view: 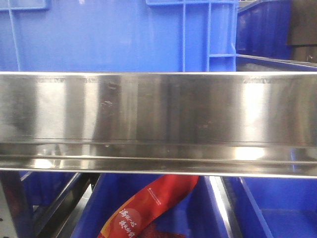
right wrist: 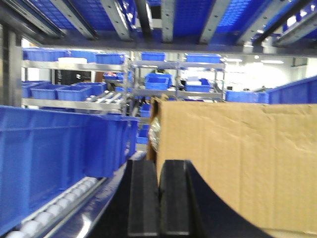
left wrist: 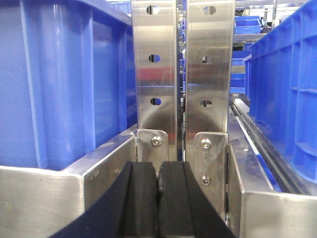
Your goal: Grab PVC pipe and place in blue bin
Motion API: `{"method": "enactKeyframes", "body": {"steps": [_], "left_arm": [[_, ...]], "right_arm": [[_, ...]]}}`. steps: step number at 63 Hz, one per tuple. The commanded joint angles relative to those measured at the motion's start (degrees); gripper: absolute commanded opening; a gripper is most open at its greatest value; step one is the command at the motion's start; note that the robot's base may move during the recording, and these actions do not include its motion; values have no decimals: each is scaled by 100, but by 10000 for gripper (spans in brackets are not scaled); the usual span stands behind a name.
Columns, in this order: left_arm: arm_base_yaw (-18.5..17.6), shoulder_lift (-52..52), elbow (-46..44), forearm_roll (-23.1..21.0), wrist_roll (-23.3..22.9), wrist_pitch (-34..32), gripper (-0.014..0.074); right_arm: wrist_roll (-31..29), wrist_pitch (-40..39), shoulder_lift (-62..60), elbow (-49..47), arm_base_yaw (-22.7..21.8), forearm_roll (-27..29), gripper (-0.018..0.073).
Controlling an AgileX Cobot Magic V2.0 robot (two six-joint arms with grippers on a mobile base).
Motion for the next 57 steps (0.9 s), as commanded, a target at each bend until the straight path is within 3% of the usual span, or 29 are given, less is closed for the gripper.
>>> {"method": "enactKeyframes", "body": {"steps": [1,57], "left_arm": [[-22,-23,-9,23,-31,-113,-111],[-22,-23,-9,23,-31,-113,-111]], "right_arm": [[12,-92,-13,115,-79,-43,-162],[12,-105,-13,763,-79,-43,-162]]}}
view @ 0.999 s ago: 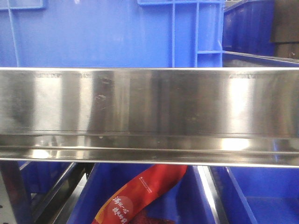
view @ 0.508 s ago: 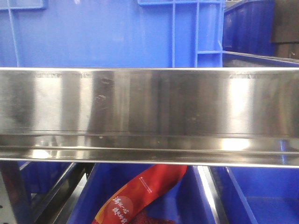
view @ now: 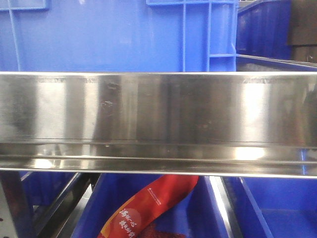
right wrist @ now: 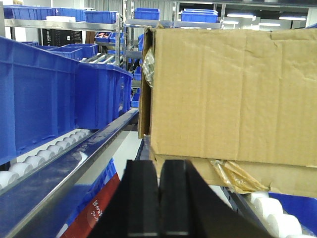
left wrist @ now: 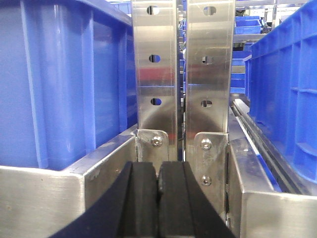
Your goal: Grab PVC pipe and place in blue bin
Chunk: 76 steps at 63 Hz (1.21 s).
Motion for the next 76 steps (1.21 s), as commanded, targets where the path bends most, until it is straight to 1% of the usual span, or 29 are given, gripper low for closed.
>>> {"method": "enactKeyframes", "body": {"steps": [1,27,37,41,49,53,63,76], "left_arm": [[-22,-23,-9,23,-31,-113,-111],[-22,-23,-9,23,-31,-113,-111],[-22,-23,-9,23,-31,-113,-111],[-22,-23,-9,23,-31,-113,-111],[-22,-23,-9,23,-31,-113,-111],[-22,-23,-9,23,-31,-113,-111],[-22,-23,-9,23,-31,-113,-111],[-22,-23,-9,23,-31,-113,-111]], "right_arm": [[12,-138,-13,14,-34,-43,-162],[12,-104,-13,14,-34,-43,-162],[543,13,-13,14,-34,-43,-162],[571,13,-13,14,-34,-71,-162],[623,13,-13,14,-34,-423,-162],[799,13,-13,14,-34,-578,-162],[1263,25,-13,14,-34,-717,-162],[1263,25,-13,14,-34,-797,-162]]}}
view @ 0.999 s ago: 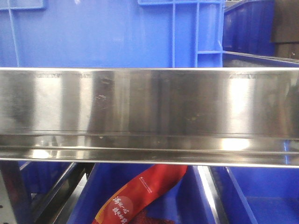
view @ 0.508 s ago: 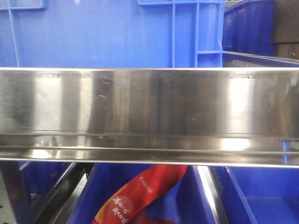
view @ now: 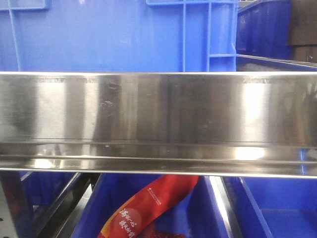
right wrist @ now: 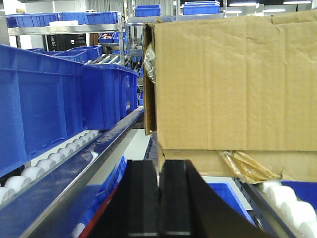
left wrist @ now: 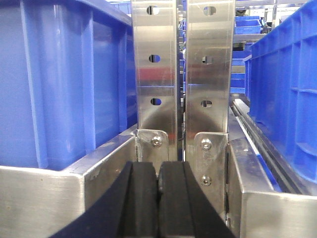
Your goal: Grab PVC pipe and place in blue bin
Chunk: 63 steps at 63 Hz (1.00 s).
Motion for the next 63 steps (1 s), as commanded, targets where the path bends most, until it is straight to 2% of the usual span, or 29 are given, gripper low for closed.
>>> {"method": "enactKeyframes", "body": {"steps": [1,23,31,63], "left_arm": [[-22,-23,-9,23,-31,-113,-111],[-22,-23,-9,23,-31,-113,-111],[-22,-23,-9,23,-31,-113,-111],[-22,-23,-9,23,-31,-113,-111]], "right_arm": [[52,-48,-13,24,-34,-70,-162],[52,-32,-13,41,-34,-32,-162],[42,-6,-13,41,-34,204,-162],[42,82,-13,41,-34,200,-162]]}}
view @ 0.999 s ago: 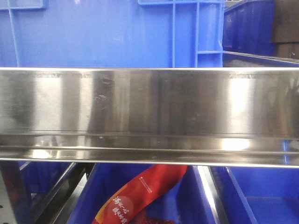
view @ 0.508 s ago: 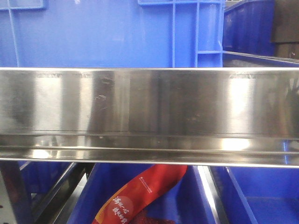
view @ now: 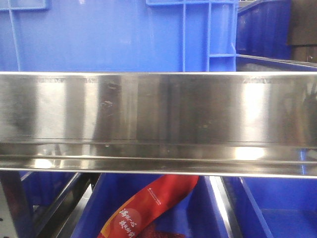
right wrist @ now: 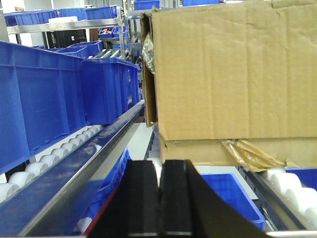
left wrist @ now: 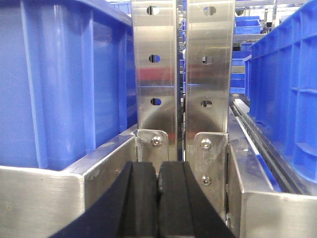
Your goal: Grab PVC pipe and place in blue bin
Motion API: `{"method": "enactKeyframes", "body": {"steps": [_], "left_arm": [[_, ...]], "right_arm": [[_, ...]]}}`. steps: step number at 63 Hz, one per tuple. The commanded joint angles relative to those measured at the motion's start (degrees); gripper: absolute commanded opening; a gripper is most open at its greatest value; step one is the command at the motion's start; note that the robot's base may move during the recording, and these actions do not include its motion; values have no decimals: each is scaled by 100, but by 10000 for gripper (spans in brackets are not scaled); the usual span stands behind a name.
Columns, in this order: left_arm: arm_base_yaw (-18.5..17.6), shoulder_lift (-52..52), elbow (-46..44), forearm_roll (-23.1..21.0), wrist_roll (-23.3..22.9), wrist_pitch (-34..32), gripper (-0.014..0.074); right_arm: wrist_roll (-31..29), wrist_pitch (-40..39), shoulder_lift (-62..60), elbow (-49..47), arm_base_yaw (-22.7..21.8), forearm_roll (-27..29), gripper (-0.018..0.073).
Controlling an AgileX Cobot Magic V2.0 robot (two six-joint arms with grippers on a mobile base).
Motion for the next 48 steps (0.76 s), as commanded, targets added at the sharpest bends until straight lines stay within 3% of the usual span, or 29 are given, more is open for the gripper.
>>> {"method": "enactKeyframes", "body": {"steps": [1,48], "left_arm": [[-22,-23,-9,23,-31,-113,-111],[-22,-23,-9,23,-31,-113,-111]], "right_arm": [[8,-45,-13,19,-34,24,-162],[8,-45,-13,19,-34,24,-162]]}}
